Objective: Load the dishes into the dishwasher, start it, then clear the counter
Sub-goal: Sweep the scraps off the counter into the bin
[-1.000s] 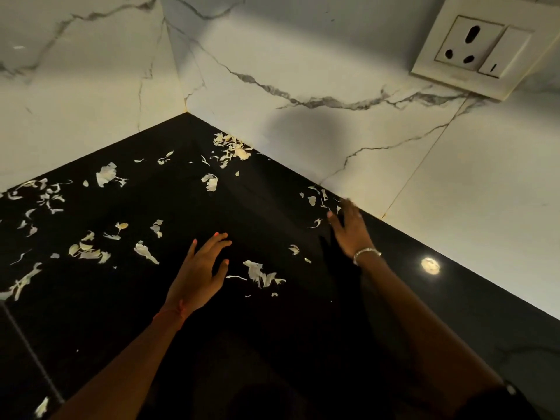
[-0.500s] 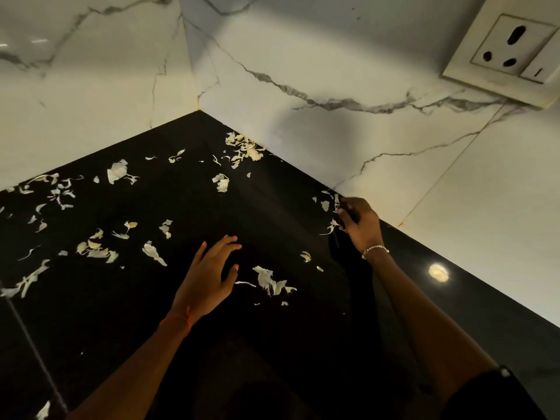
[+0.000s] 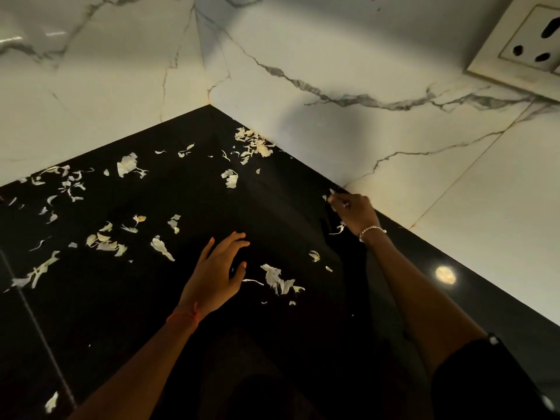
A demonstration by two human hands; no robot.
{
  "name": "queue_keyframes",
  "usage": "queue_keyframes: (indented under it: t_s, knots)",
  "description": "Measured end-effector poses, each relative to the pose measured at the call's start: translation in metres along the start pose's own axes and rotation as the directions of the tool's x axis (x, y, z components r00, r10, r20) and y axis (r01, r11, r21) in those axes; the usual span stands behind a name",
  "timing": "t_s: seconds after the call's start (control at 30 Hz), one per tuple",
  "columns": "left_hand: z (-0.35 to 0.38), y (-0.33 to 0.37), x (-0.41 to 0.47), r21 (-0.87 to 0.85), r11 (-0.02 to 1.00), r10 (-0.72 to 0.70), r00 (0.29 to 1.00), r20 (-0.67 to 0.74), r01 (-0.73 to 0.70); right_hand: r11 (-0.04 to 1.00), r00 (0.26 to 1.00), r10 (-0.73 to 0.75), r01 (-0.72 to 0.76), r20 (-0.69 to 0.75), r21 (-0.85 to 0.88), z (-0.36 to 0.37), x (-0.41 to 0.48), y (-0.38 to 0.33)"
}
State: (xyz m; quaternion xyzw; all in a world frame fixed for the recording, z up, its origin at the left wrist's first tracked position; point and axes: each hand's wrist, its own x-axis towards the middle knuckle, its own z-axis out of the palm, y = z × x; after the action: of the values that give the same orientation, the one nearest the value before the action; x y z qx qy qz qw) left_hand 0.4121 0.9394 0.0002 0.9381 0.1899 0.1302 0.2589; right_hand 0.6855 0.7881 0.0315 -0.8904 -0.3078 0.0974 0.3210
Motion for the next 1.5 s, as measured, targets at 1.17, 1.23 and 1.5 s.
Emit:
queue_keyframes:
  t_s: [1.17,1.23,1.5]
  knots:
    - [-0.003,0.003,0.0,0.0,1.0,-0.016,1.0,0.013,0.016,0.971,0.973,0.228,-0.23,-0.03,-0.059,0.018,-0.123,-0.014]
    - [-0.002,0.002,-0.001,-0.002,1.0,-0.012,1.0,0.016,0.012,0.939,0.971,0.237,-0.235,-0.022,-0.252,0.034,-0.137,-0.023]
    - [-0.004,0.004,0.0,-0.039,0.998,-0.037,0.999,0.035,0.039,0.982,0.99,-0.021,-0.006,0.14,0.191,0.074,-0.16,-0.087]
